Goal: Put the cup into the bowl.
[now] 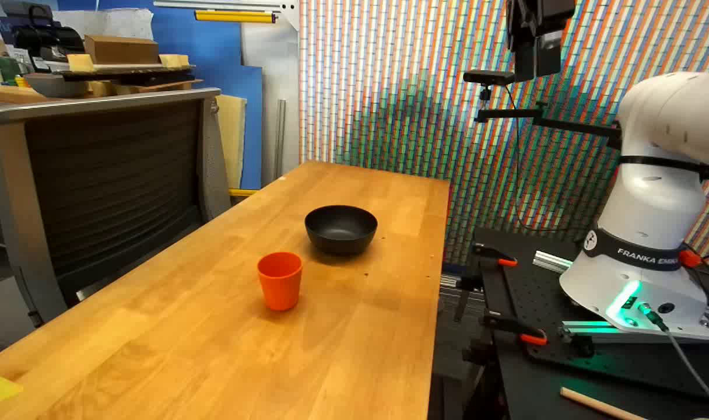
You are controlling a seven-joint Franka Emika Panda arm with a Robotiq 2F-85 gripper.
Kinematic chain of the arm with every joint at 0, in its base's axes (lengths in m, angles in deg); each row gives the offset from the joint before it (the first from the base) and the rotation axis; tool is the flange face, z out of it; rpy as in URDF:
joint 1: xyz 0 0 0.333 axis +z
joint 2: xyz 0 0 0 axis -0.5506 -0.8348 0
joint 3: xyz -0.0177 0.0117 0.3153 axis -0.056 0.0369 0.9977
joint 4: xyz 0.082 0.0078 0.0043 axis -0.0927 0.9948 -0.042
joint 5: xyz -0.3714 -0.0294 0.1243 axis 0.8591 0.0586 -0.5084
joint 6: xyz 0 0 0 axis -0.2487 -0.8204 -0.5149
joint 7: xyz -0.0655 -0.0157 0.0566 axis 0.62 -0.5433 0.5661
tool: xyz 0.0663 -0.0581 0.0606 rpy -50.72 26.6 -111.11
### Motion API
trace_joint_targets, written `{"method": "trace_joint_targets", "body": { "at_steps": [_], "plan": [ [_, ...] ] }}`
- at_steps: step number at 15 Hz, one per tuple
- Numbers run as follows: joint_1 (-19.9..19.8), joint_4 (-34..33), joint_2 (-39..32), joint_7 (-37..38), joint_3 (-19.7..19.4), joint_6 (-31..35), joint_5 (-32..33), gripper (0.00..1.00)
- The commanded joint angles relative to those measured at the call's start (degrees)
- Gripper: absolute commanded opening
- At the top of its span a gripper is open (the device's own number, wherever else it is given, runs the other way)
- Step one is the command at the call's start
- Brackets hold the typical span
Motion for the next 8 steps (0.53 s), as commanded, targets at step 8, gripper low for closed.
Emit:
{"method": "trace_joint_targets", "body": {
  "at_steps": [8],
  "plan": [
    [-3.21,-2.68,-12.22,4.08,4.10,12.90,2.48,1.00]
  ]
}}
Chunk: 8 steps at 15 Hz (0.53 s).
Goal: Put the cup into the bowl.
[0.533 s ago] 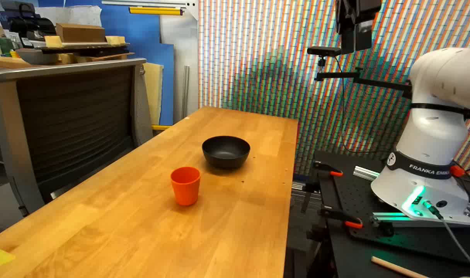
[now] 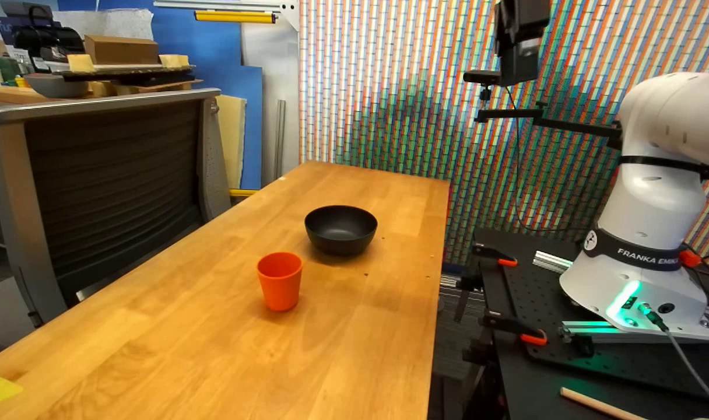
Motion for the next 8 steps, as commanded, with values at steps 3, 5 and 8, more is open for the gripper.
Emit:
{"method": "trace_joint_targets", "body": {
  "at_steps": [3,5,8],
  "plan": [
    [-2.12,-5.83,-19.97,7.24,6.16,19.17,6.97,1.00],
    [-1.97,-8.86,-27.58,11.06,7.11,23.99,11.50,1.00],
    [-0.83,-14.43,-38.90,15.97,6.36,28.15,17.39,1.00]
  ]
}}
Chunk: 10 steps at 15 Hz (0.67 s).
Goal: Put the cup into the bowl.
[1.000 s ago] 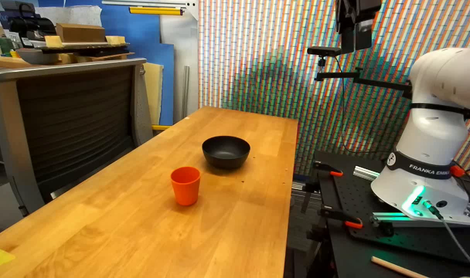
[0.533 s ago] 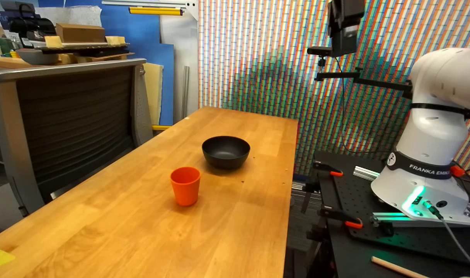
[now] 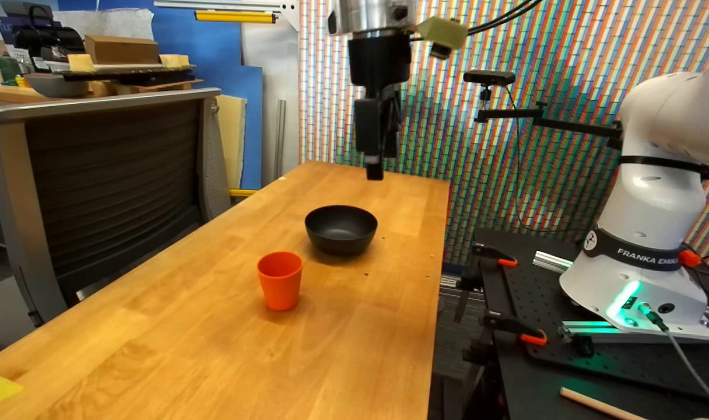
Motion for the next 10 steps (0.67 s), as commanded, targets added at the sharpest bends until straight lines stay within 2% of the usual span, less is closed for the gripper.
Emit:
{"method": "trace_joint_targets", "body": {
  "at_steps": [1,5,10],
  "plan": [
    [1.05,-9.90,-14.23,5.92,-0.68,2.20,5.95,1.00],
    [4.63,-18.06,-25.82,7.61,-2.76,3.34,8.94,1.00],
    [8.63,-27.04,-35.29,6.61,-6.12,2.49,8.70,1.00]
  ]
}}
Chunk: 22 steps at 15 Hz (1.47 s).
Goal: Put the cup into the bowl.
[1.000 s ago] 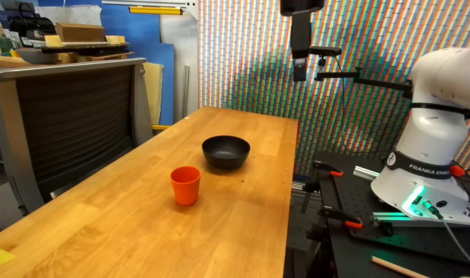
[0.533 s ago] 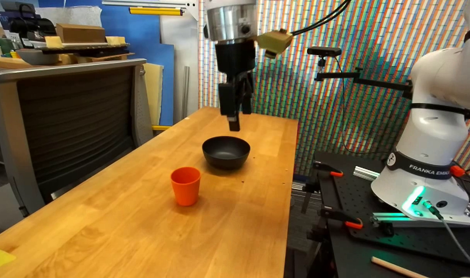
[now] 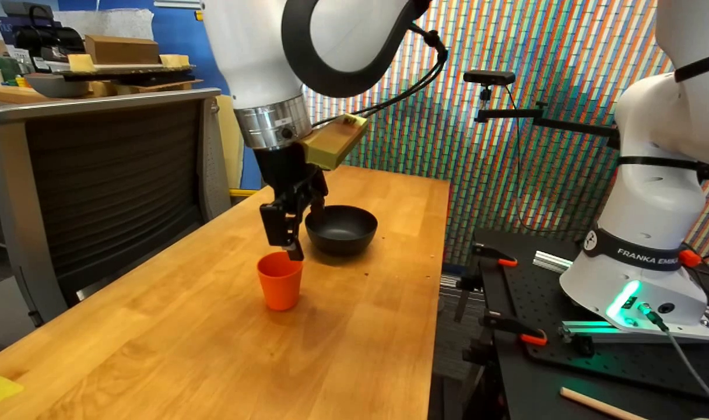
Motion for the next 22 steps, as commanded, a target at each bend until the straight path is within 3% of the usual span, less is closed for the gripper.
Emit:
{"method": "trace_joint_targets", "body": {
  "at_steps": [1,7,12,13,14,22],
  "plan": [
    [3.29,-8.07,-6.82,0.86,-3.47,-1.81,1.04,1.00],
    [4.04,-12.25,-12.47,0.18,-7.10,-2.40,-0.10,1.00],
    [3.95,-14.86,-15.60,-1.13,-6.74,-2.35,-1.89,1.00],
    [3.95,-15.23,-16.02,-1.34,-6.71,-2.32,-2.14,0.75],
    [3.88,-15.32,-16.23,-1.53,-6.62,-2.35,-2.48,0.74],
    [2.95,-13.77,-15.32,-1.55,-6.79,-1.86,-5.65,0.11]
  ]
}}
